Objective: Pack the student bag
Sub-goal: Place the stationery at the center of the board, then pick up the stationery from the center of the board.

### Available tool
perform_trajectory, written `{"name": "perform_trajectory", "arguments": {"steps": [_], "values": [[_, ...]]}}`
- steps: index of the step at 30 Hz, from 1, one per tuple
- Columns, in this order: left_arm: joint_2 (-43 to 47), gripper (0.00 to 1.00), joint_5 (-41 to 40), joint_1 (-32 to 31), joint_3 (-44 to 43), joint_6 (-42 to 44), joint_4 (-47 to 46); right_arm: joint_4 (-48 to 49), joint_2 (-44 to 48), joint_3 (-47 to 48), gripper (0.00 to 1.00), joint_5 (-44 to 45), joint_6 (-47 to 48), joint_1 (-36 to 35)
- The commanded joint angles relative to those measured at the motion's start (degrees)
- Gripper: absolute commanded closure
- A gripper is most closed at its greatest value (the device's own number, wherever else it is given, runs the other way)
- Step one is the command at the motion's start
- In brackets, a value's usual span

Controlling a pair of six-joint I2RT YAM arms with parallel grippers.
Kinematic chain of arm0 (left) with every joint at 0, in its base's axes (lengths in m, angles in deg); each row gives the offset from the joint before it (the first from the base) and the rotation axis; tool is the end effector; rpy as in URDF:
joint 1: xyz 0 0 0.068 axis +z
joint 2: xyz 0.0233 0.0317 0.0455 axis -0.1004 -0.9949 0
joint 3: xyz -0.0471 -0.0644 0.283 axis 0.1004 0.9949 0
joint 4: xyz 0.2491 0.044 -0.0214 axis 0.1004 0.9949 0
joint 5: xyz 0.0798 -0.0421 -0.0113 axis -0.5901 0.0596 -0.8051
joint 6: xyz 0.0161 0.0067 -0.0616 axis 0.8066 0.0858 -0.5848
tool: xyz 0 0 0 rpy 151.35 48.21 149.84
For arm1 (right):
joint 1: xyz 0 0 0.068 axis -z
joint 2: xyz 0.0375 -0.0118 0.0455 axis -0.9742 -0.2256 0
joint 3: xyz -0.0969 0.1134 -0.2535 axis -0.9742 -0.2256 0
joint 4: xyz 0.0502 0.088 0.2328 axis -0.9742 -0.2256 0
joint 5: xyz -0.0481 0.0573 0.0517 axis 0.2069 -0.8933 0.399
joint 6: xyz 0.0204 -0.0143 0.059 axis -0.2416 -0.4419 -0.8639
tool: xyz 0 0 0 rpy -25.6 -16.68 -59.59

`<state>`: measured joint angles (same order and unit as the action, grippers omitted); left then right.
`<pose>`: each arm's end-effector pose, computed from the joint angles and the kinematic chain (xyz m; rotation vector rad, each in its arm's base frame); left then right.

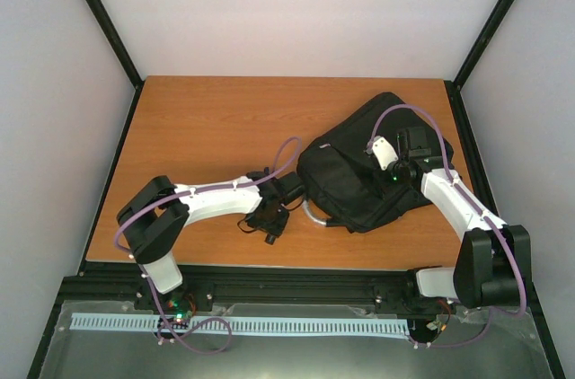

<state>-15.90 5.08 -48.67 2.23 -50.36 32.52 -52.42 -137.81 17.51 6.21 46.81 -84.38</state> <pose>0.1717 -0.2334 0.1774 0.5339 3.0024 0.0304 0.2453 0.0434 0.2320 -0.8839 2.4116 0.1623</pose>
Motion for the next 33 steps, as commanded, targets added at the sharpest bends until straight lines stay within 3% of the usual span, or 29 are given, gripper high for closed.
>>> {"name": "perform_trajectory", "arguments": {"steps": [1,10,16,33], "values": [[-2.28,0.55,-0.44,-0.58,-1.95,-0.92,-0.79,-2.05,-0.53,-0.14,0.97,-2.72,0.39,-0.4],[-4.58,0.57,0.89,-0.58,-1.51,-0.92,-2.47,-2.05,-0.54,-0.15,0.97,-2.58,0.47,-0.4],[-4.57,0.53,1.25,-0.58,-1.45,-0.67,-2.98,-2.05,-0.71,-0.15,0.97,-2.56,0.54,-0.4],[-2.38,0.75,-0.98,-0.63,-2.64,-0.56,1.61,-2.06,-0.16,-0.06,0.97,-2.5,0.63,-0.4]]}}
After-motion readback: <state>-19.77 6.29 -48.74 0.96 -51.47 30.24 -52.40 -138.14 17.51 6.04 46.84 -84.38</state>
